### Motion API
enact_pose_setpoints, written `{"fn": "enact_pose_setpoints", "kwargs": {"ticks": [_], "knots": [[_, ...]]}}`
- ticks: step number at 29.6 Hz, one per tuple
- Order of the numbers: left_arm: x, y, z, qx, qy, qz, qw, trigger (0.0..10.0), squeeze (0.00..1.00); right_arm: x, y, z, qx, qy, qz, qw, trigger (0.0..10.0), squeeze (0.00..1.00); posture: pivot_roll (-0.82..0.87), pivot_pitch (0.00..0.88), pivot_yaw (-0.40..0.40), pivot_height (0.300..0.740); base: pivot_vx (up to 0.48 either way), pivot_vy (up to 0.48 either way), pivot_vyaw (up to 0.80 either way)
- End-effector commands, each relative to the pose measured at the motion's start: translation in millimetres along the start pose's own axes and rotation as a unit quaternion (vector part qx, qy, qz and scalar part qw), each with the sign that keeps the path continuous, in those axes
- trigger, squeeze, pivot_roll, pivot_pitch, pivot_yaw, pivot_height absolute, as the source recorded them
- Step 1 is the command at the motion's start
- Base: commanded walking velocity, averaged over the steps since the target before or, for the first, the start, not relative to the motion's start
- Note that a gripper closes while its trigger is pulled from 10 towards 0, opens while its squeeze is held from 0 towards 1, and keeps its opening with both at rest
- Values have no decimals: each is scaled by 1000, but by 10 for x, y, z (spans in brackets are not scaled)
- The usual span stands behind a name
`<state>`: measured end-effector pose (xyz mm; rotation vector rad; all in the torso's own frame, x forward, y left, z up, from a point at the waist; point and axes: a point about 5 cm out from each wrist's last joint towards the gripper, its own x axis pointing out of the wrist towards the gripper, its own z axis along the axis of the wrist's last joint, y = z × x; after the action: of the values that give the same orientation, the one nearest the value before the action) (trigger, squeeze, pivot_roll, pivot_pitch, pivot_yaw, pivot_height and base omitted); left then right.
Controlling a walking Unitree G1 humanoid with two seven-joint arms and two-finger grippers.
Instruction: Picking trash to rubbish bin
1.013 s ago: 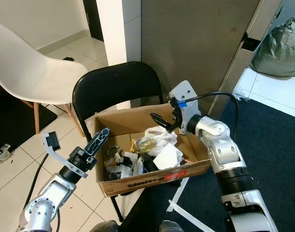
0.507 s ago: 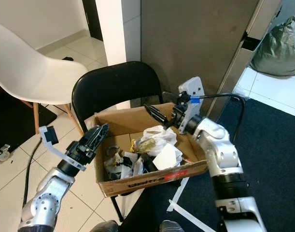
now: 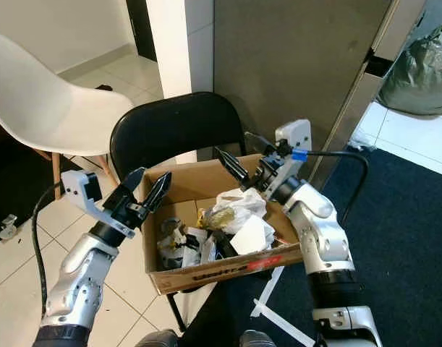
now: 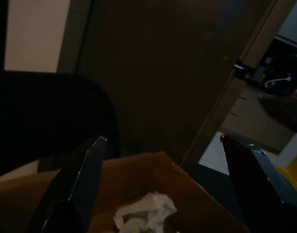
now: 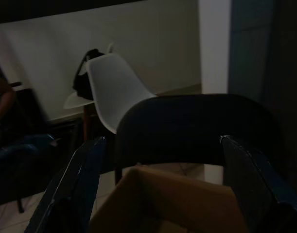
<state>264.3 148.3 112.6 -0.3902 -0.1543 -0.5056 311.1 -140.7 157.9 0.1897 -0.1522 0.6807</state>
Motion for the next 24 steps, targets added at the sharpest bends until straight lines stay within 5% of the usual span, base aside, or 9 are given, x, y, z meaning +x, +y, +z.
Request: {"fn": "enact_pose_setpoints", "kwargs": {"ticks": [1,6,24], "knots": [[110,-100,50,9,-1,-16,1000,10000,0,-29,-40,-14,-3,1,-12,1000,10000,0,7,0,-32,740,0,0,0],[134,-104,20,6,11,-17,1000,10000,0,-20,-43,-24,2,1,-13,1000,10000,0,4,0,-28,740,0,0,0],[195,-108,51,8,16,-8,1000,10000,0,5,-28,-47,9,2,-4,1000,10000,0,11,0,-23,740,-368,0,0]]}}
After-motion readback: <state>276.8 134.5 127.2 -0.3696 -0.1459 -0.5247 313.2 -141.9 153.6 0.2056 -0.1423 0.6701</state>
